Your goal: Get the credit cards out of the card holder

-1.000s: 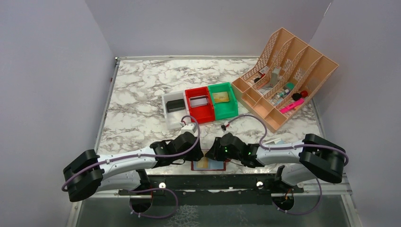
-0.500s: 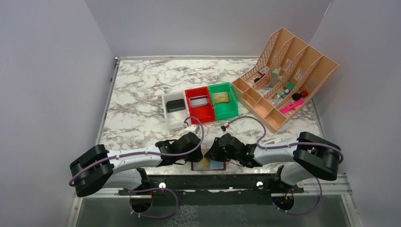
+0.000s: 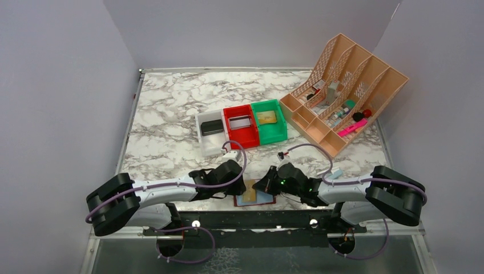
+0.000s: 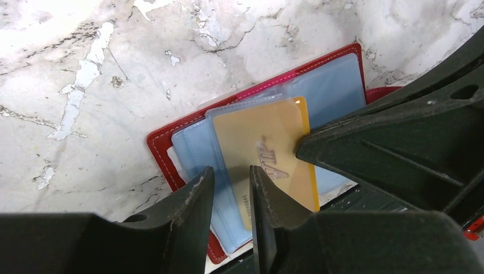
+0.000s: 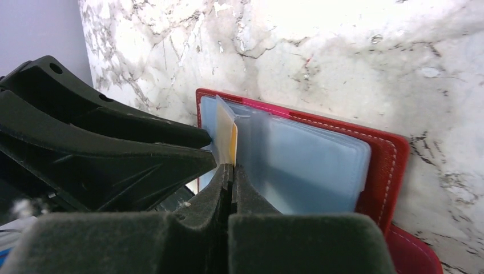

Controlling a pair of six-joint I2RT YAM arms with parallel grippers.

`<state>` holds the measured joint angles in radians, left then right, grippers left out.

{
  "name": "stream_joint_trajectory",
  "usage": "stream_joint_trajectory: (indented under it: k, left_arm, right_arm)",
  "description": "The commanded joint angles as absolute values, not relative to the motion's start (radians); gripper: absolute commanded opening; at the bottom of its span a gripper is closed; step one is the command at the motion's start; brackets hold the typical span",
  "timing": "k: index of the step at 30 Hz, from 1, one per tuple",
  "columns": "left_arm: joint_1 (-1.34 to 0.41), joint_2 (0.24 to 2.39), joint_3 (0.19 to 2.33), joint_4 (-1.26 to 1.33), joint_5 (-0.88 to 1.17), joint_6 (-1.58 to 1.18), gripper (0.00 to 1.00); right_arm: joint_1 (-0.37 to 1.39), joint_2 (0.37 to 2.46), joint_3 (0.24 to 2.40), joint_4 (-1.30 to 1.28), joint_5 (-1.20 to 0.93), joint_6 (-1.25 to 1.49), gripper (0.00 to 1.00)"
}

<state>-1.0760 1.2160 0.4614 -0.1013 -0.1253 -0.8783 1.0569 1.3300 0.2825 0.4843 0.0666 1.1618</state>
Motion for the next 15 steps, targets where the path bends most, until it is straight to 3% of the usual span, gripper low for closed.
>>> stream_joint_trajectory:
  k: [1,15]
  left_arm:
    - [-1.083,1.258,0.434,-0.165,-0.154,-0.876,0.33]
    - [-1.084,1.276,0.438,-0.159,-0.16,-0.868,0.33]
  right_arm:
    - [1.029,1.307,0.265,0.485,0.044,1.148,0.01]
    - [0.956,1.349,0.304,0.417,-0.076,1.007,0.08]
